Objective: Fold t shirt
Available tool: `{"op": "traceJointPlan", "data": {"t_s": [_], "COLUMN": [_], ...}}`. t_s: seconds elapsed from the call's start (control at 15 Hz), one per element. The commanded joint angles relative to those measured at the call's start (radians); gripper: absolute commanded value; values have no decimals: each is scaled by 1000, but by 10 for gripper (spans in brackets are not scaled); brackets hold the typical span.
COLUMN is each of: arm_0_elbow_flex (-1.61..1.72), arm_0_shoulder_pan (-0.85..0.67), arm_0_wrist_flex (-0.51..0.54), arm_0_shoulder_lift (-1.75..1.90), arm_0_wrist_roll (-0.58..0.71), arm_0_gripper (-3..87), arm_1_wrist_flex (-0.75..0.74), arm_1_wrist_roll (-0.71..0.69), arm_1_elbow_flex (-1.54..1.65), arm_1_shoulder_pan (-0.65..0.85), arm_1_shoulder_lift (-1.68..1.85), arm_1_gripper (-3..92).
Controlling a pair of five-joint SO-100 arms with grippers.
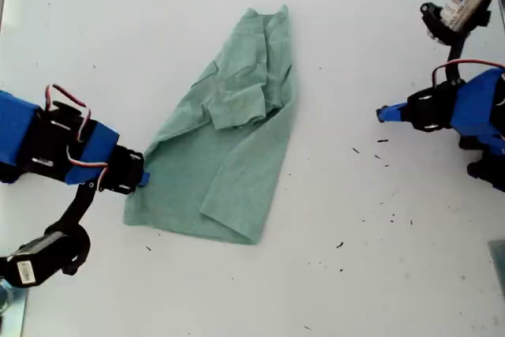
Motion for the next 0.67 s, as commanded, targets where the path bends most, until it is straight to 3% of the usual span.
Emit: {"op": "traceJointPlan", "data": {"t_s": [0.0,0.33,0.53,0.6], "arm_0_elbow_flex": [-212,-749,-916,-948], "arm_0_shoulder_pan": [-69,-127,-98,-78], "arm_0_wrist_flex": [141,238,209,181], "arm_0_shoulder_lift": [67,-212,-380,-437], "arm_0_wrist_roll": [35,156,193,199], "arm_0_gripper": [-1,-1,15,109], "arm_1_wrist_flex": [5,9,9,11], "arm_1_wrist_roll": [9,15,15,15], "arm_1_elbow_flex": [34,34,34,34], "arm_1_shoulder_pan": [2,0,0,0], "arm_1_shoulder_lift": [17,17,17,17], "arm_1_gripper": [25,25,25,25]}}
